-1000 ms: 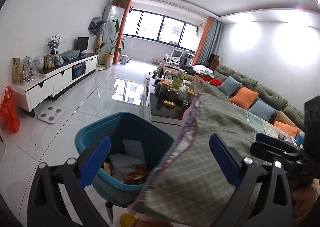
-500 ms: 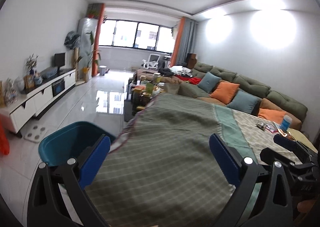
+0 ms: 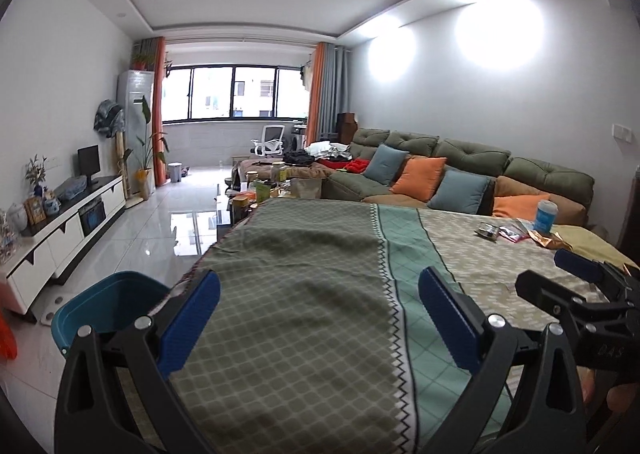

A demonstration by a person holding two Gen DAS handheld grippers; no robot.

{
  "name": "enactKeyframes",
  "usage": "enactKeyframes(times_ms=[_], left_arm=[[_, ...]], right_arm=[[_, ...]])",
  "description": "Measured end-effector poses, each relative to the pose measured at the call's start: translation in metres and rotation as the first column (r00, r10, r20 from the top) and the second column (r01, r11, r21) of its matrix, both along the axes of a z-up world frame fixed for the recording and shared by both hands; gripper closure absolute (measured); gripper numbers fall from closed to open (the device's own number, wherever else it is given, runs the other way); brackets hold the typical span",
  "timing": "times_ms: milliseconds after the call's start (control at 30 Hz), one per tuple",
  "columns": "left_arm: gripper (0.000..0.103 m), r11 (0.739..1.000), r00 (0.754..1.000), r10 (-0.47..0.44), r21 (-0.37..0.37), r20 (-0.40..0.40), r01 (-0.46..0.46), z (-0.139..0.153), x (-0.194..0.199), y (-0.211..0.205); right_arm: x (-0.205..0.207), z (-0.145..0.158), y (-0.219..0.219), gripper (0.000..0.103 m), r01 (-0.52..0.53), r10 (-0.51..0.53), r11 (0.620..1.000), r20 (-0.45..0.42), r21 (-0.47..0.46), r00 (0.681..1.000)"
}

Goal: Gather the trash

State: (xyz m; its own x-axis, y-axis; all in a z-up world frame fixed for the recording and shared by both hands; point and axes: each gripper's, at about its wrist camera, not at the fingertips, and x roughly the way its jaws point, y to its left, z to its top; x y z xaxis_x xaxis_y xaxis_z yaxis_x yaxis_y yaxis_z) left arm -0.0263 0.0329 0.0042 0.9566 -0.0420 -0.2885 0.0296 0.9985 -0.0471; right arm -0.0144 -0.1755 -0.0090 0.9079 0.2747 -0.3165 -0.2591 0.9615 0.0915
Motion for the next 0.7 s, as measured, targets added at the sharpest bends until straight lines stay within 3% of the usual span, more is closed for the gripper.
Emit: enactKeyframes(times_ms=[133, 700], left_arm=[[0.003, 1.0, 1.0, -0.01, 0.026, 0.023, 0.009, -0.001, 0.0, -0.013], [0.003, 0.999, 0.997, -0.042, 0.012, 0.072, 0.041, 0.004, 0.0, -0.025]], right_arm=[[-0.003, 0.001, -0.008, 0.003, 0.03, -0.03, 0.999, 0.019, 0.013, 0.999], [-0.011, 0.004, -0.021, 0.003, 0.084, -0.085, 0.996, 0.054, 0.019, 0.995]])
